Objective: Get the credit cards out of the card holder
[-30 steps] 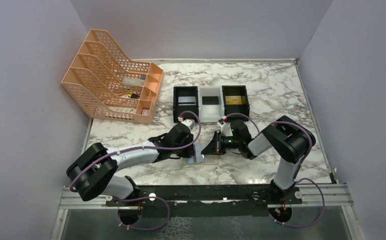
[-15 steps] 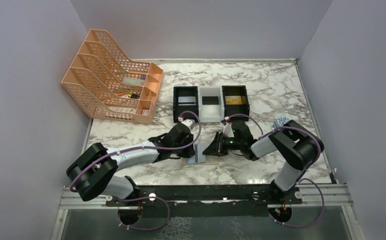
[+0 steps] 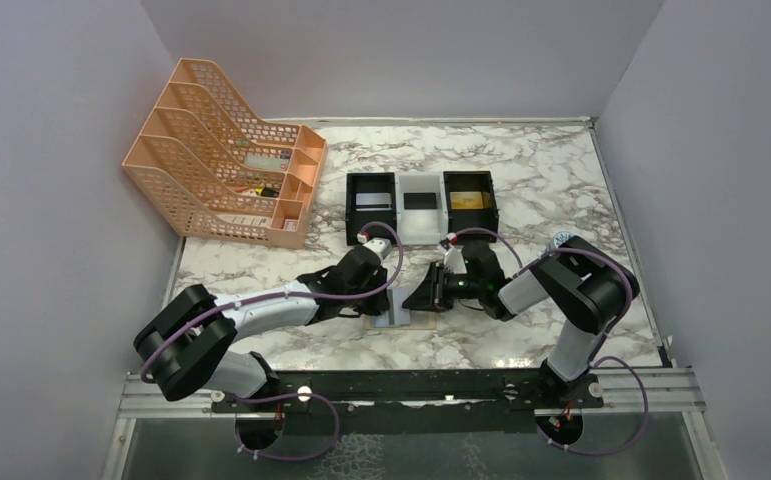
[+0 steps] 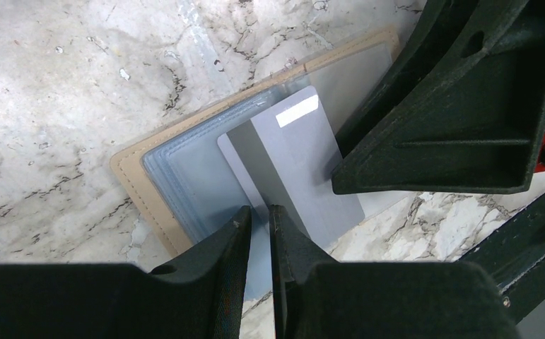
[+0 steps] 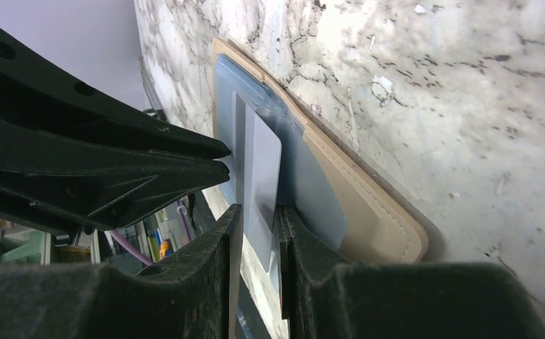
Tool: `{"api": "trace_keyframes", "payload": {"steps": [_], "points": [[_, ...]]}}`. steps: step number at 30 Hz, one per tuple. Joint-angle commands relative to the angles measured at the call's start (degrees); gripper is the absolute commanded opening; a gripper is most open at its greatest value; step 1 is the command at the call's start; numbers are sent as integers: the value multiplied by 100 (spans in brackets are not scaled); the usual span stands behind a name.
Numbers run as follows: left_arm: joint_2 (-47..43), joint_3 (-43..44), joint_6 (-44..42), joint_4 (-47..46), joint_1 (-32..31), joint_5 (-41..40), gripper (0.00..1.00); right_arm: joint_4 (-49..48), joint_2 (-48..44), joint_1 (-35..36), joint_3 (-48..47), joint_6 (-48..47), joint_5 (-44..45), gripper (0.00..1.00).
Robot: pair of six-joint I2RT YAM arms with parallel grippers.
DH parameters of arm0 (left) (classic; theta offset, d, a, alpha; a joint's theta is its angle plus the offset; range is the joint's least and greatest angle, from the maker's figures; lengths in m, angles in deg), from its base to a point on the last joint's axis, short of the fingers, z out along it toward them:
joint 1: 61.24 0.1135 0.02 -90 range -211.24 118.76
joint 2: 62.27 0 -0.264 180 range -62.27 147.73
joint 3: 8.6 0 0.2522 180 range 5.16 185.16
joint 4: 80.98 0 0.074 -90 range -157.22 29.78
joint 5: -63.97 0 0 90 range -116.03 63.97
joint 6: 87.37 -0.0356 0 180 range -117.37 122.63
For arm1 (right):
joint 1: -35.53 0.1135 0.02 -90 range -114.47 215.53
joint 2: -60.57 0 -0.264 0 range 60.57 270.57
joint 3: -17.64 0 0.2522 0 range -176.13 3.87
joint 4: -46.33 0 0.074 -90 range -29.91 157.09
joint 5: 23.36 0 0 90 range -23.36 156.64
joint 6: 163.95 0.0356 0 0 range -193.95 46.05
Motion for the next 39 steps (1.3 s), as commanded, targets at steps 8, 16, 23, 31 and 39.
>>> {"api": "trace_keyframes", "payload": {"steps": [8,16,23,31,39], "points": [[217,-58,-94,321,-33,-24,19,65,259,134,-290,-474,-283,19],[37,-142,5,321,-26,-194,19,1177,-506,134,-264,-657,658,1],[-324,-195,76,278,-32,-446,22,1871,-1608,125,96,-1000,1054,1],[-873,-292,115,180,-30,-586,33,1972,-2489,125,350,-1248,1176,1],[-1471,-232,-12,664,-4,-1191,70,1517,-3705,132,627,-2059,1388,1]]}}
